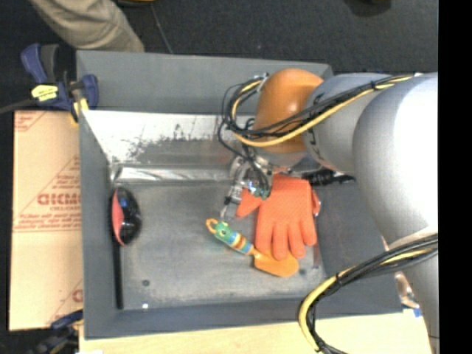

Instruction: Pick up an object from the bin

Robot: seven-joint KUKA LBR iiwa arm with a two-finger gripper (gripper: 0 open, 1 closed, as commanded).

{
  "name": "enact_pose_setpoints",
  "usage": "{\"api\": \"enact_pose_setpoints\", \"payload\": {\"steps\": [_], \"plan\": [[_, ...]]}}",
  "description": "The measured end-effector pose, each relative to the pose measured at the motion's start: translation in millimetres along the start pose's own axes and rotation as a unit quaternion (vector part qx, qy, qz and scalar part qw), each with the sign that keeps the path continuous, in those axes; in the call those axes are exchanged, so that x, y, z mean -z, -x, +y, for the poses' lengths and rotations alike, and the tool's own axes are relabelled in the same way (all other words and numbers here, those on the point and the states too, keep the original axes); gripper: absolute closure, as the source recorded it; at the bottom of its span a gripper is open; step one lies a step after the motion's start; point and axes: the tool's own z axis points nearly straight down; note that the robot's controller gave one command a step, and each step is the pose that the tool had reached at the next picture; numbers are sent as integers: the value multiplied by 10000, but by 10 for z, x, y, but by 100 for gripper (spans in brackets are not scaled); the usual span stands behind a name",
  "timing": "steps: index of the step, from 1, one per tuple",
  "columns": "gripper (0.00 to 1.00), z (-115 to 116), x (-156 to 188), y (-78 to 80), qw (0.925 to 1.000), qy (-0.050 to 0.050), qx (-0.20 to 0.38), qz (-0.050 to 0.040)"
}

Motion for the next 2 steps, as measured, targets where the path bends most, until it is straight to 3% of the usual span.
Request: {"api": "enact_pose_setpoints", "payload": {"steps": [1, 2], "plan": [[0, -596, -25, -562, 9993, 27, -367, -16], [0, -90, 72, -229, 10000, 28, -38, -15]]}}
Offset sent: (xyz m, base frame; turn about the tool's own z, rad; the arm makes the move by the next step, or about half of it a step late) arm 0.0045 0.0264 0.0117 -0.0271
